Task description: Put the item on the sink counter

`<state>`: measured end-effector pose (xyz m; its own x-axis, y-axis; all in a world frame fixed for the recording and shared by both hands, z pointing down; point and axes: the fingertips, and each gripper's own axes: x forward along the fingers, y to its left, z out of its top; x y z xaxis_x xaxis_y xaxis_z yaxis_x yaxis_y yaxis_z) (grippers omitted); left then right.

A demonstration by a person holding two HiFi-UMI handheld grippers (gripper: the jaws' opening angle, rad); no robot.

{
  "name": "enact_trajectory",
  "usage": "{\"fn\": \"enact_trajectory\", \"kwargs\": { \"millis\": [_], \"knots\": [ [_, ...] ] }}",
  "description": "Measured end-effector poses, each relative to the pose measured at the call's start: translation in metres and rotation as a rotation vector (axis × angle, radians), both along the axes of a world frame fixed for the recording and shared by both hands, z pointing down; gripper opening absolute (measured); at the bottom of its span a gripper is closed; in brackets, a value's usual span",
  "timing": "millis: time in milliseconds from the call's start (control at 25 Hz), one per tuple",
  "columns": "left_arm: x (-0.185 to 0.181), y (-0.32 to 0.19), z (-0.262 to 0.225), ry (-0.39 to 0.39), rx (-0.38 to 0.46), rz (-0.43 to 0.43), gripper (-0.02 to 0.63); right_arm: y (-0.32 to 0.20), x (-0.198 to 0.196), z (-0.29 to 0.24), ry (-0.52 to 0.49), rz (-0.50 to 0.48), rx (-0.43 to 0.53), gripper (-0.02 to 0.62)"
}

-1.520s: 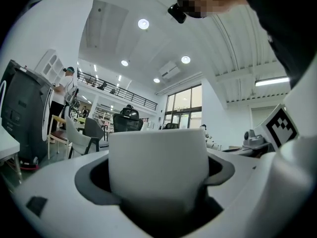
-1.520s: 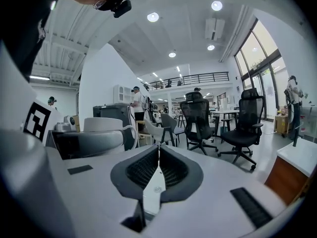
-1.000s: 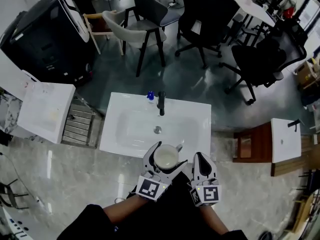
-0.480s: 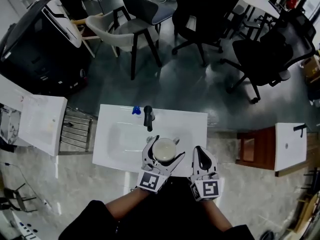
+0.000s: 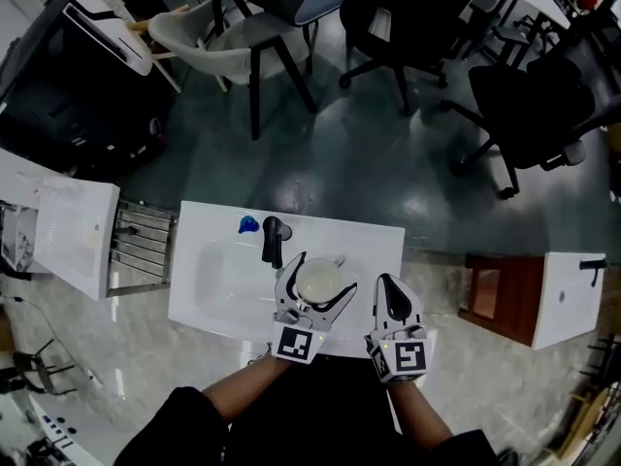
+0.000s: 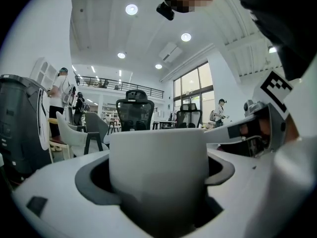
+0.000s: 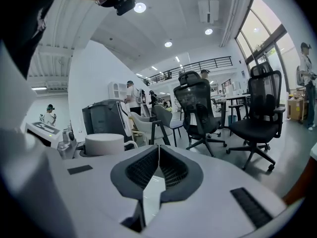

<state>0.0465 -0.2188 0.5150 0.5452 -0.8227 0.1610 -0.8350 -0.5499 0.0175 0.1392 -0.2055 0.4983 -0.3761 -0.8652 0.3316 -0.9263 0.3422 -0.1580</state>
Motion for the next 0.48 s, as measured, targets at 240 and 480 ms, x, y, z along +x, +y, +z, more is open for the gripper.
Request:
{"fn": "enact_trajectory", "kwargs": {
  "millis": [240,480],
  "knots": [
    [0.010,-0.029,0.041,-0.008,-0.060,-0.020,0.471,-0.030,0.010,0.019,0.018,-0.019,-0.008,0.032],
    [0.011,-0.048,0.080,-0.029,-0.120,-0.048,0.471,-0.049,0.023,0.045,-0.011,0.017,-0.063,0.032]
  ]
}}
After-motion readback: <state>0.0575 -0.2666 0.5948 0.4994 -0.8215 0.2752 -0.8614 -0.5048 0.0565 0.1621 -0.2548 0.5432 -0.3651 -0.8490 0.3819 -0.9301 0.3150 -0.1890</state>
